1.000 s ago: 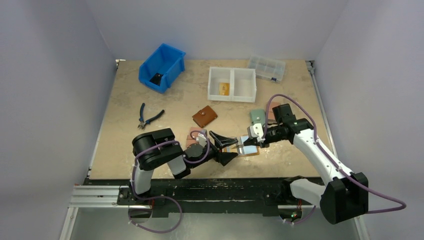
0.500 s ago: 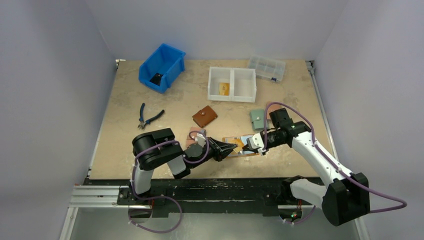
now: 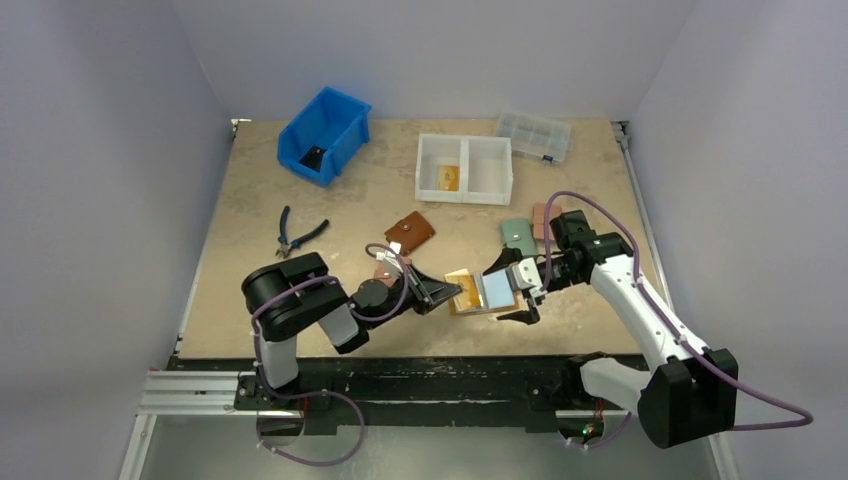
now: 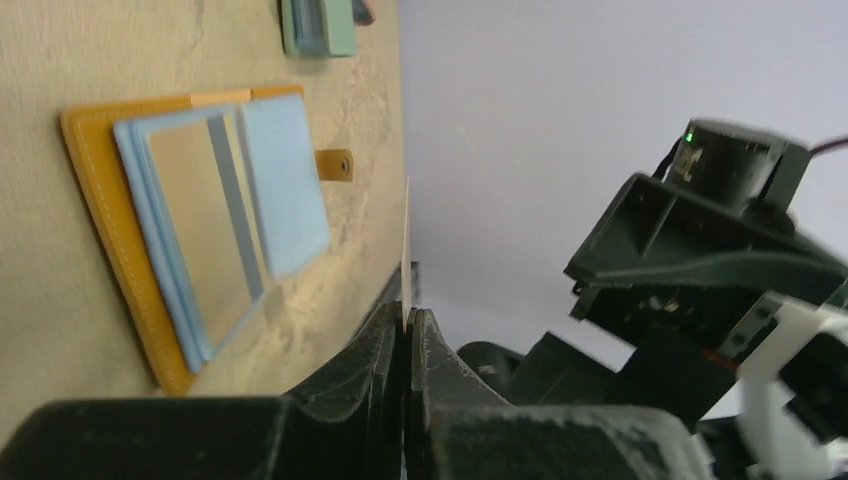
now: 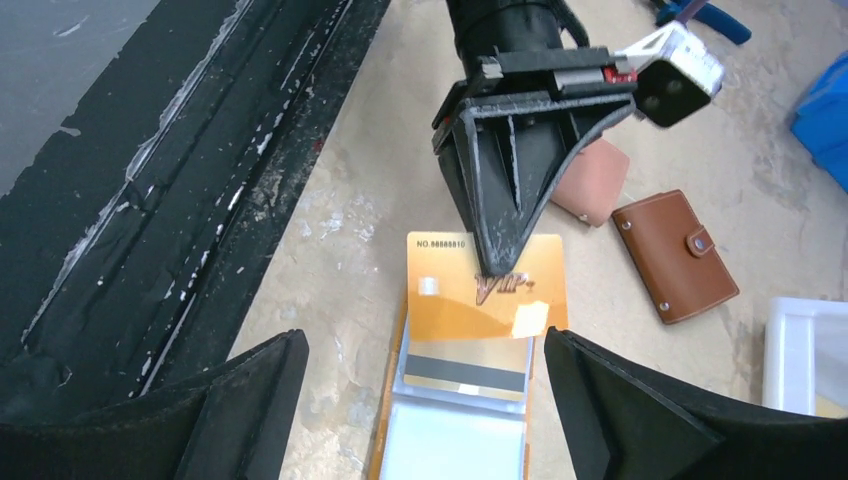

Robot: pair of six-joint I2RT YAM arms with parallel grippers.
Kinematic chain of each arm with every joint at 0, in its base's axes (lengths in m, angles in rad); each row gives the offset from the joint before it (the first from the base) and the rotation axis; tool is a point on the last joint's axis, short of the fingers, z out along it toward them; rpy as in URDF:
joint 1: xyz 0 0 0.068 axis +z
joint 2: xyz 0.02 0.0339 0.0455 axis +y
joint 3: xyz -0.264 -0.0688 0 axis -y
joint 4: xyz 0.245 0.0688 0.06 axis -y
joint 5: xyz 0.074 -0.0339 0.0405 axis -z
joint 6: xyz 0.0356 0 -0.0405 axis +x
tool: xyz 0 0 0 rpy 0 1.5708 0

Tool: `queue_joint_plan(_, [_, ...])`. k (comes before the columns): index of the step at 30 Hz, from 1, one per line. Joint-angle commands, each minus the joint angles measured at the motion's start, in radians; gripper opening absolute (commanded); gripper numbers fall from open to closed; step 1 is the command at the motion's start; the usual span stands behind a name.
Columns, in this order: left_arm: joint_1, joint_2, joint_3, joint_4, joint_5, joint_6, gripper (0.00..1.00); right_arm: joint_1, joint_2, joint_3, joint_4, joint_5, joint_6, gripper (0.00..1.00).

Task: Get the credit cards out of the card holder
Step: Remove the credit card from the card holder, then place the credit card in the storage box.

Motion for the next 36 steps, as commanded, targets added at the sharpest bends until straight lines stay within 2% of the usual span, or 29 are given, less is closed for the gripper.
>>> queue_joint_plan(1, [0.046, -0.079, -0.035, 0.291, 0.125, 0.447, 0.0, -0.021, 0.004, 0.043, -0.047, -0.038, 0.012, 0.99])
queue_joint_plan(3, [0.062, -0.12, -0.03, 0.195, 0.155, 0.556, 0.0, -0.023, -0.005, 0.034, -0.004, -0.021, 0.059, 0.99])
queue_joint_plan(5, [0.074, -0.186, 0.001, 0.015, 0.183, 0.675, 0.0, -0.024, -0.013, 0.022, 0.047, -0.005, 0.103, 0.99])
queue_joint_plan(7, [0.078, -0.275, 0.06, -0.231, 0.185, 0.813, 0.0, -0.024, -0.02, 0.013, 0.077, 0.009, 0.133, 0.99])
queue_joint_plan(9, [0.082, -0.368, 0.142, -0.544, 0.166, 0.949, 0.0, -0.024, -0.024, 0.006, 0.097, 0.02, 0.15, 0.99])
queue_joint_plan(12, [0.129, -0.417, 0.27, -0.791, 0.184, 1.087, 0.0, -0.025, -0.023, 0.004, 0.105, 0.027, 0.157, 0.99])
queue_joint_plan(14, [0.204, -0.407, 0.328, -0.85, 0.267, 1.092, 0.0, -0.025, -0.024, 0.004, 0.11, 0.03, 0.161, 0.99])
queue_joint_plan(17, [0.336, -0.363, 0.409, -0.857, 0.405, 1.058, 0.0, -0.024, -0.028, 0.001, 0.124, 0.04, 0.179, 0.99])
queue_joint_plan(21, [0.423, -0.285, 0.539, -0.901, 0.517, 1.032, 0.0, -0.024, -0.033, -0.008, 0.165, 0.071, 0.218, 0.99])
queue_joint_plan(29, [0.476, -0.207, 0.81, -1.243, 0.526, 1.174, 0.0, -0.025, -0.038, -0.017, 0.201, 0.097, 0.248, 0.99])
queue_joint_plan(36, [0.53, -0.177, 0.939, -1.37, 0.547, 1.256, 0.0, -0.024, -0.049, -0.026, 0.236, 0.13, 0.285, 0.99])
